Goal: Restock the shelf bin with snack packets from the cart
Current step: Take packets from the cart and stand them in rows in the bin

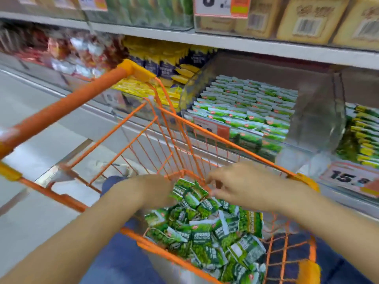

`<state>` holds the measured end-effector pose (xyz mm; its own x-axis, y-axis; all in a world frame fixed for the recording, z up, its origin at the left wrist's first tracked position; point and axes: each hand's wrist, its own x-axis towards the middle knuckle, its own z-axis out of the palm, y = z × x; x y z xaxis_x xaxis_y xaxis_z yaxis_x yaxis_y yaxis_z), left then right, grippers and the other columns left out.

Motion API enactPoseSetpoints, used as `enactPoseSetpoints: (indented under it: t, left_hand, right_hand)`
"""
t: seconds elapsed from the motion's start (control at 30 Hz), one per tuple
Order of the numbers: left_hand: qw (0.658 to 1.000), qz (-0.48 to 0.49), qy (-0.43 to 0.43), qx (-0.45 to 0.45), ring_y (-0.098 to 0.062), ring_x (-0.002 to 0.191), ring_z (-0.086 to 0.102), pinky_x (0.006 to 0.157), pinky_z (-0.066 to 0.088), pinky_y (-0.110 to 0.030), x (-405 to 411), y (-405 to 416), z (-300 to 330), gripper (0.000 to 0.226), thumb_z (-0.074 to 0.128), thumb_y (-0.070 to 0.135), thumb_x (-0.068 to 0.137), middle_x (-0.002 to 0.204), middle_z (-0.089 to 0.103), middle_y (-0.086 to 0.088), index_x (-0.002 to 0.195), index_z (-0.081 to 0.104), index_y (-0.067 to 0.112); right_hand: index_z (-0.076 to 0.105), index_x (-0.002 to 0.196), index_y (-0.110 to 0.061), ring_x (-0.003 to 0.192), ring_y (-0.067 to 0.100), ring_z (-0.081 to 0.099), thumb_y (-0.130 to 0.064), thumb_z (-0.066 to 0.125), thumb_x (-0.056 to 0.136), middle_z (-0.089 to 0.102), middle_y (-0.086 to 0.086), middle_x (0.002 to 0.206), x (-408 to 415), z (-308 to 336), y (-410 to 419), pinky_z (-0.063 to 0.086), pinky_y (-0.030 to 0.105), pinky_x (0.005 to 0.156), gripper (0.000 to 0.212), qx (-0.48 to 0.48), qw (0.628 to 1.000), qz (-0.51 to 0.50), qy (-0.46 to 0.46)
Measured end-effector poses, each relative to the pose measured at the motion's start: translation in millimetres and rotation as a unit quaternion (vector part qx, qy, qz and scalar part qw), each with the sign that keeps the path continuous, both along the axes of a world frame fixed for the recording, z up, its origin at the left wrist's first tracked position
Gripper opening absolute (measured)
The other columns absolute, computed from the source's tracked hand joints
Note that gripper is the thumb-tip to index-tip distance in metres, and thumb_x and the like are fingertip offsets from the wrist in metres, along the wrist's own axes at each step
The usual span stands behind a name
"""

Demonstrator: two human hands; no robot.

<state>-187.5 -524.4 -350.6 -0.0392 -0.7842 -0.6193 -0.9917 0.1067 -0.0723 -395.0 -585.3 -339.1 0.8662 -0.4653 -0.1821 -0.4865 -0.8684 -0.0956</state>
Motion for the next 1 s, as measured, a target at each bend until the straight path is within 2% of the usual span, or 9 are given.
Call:
enactPoseSetpoints:
  t: [0.1,0.23,0.37,0.63,0.7,0.77,0.8,0.9,1.0]
  left_hand:
    - [0.998,0.033,-0.024,-0.045,-0.030,0.121,0.053,0.096,0.046,-0.038,24.4,13.0,-6.0,0.048,0.041,0.045,0.099,0.131,0.055,-0.013,0.135,0.046,0.014]
    - [0.993,0.034,-0.024,-0.114,-0.027,0.117,0.055,0.092,0.047,-0.039,45.8,26.1,-9.0,0.040,0.041,0.043,0.098,0.124,0.059,-0.010,0.126,0.050,0.016]
    - [0.993,0.073,0.041,-0.079,-0.025,0.120,0.052,0.092,0.046,-0.037,44.1,32.5,-15.3,0.043,0.046,0.034,0.098,0.126,0.058,-0.009,0.137,0.043,0.016]
    - [0.987,0.080,0.104,-0.090,-0.029,0.112,0.055,0.091,0.048,-0.040,44.0,29.2,-19.4,0.038,0.043,0.032,0.099,0.121,0.060,-0.012,0.129,0.048,0.009]
    - [0.987,0.077,0.104,-0.090,-0.028,0.111,0.056,0.090,0.048,-0.040,44.3,29.6,-20.5,0.038,0.042,0.031,0.099,0.119,0.061,-0.013,0.128,0.050,0.008]
    - [0.988,0.077,0.103,-0.086,-0.028,0.111,0.056,0.090,0.049,-0.040,44.6,29.6,-21.1,0.039,0.042,0.033,0.100,0.121,0.060,-0.012,0.130,0.049,0.009]
    - [0.988,0.078,0.105,-0.083,-0.027,0.112,0.055,0.091,0.048,-0.040,45.0,29.6,-21.4,0.040,0.042,0.034,0.100,0.122,0.059,-0.011,0.131,0.049,0.009]
    - [0.988,0.074,0.109,-0.080,-0.026,0.110,0.056,0.090,0.049,-0.040,46.1,29.5,-22.1,0.039,0.042,0.037,0.100,0.120,0.060,-0.010,0.128,0.050,0.011]
    - [0.987,0.078,0.114,-0.076,-0.026,0.110,0.056,0.091,0.048,-0.039,45.9,29.9,-19.9,0.042,0.042,0.040,0.100,0.121,0.060,-0.009,0.130,0.049,0.011]
  right_hand:
    - [0.051,0.124,-0.016,0.094,0.028,0.060,-0.046,0.046,0.097,0.063,0.008,0.105,34.6,-19.9,8.3,0.052,0.040,0.075,0.041,0.035,0.986,0.033,0.162]
    - [0.051,0.127,-0.012,0.094,0.031,0.061,-0.029,0.047,0.098,0.063,0.012,0.108,77.4,-49.5,17.8,0.053,0.039,0.072,0.034,0.041,0.982,0.106,0.152]
    - [0.052,0.129,-0.013,0.099,0.032,0.060,-0.006,0.055,0.086,0.062,0.013,0.113,110.5,-85.8,31.8,0.054,0.042,0.073,0.043,0.037,0.960,0.211,0.181]
    - [0.005,0.153,-0.020,0.125,0.036,0.041,-0.002,0.046,0.096,0.025,0.020,0.148,137.1,-111.4,41.7,0.039,0.039,0.066,0.072,-0.068,0.931,0.282,0.222]
    - [0.016,0.152,-0.023,0.125,0.033,0.040,-0.009,0.054,0.094,0.036,0.018,0.142,136.1,-124.2,39.7,0.040,0.037,0.063,0.071,-0.081,0.930,0.298,0.200]
    - [0.051,0.132,-0.026,0.093,0.027,0.058,-0.020,0.075,0.076,0.062,0.010,0.106,137.5,-129.5,39.2,0.042,0.029,0.049,0.062,-0.099,0.917,0.327,0.206]
    - [0.054,0.125,-0.024,0.080,0.026,0.059,-0.019,0.076,0.074,0.063,0.009,0.095,137.0,-132.9,35.6,0.041,0.028,0.045,0.055,-0.120,0.909,0.343,0.205]
    - [0.035,0.137,-0.014,0.080,0.032,0.055,-0.004,0.051,0.091,0.054,0.015,0.104,128.1,-118.1,25.7,0.032,0.034,0.048,0.050,-0.090,0.913,0.333,0.220]
    - [0.047,0.129,-0.013,0.089,0.031,0.058,-0.021,0.052,0.092,0.057,0.012,0.108,105.9,-97.0,15.3,0.035,0.035,0.059,0.038,-0.033,0.940,0.273,0.201]
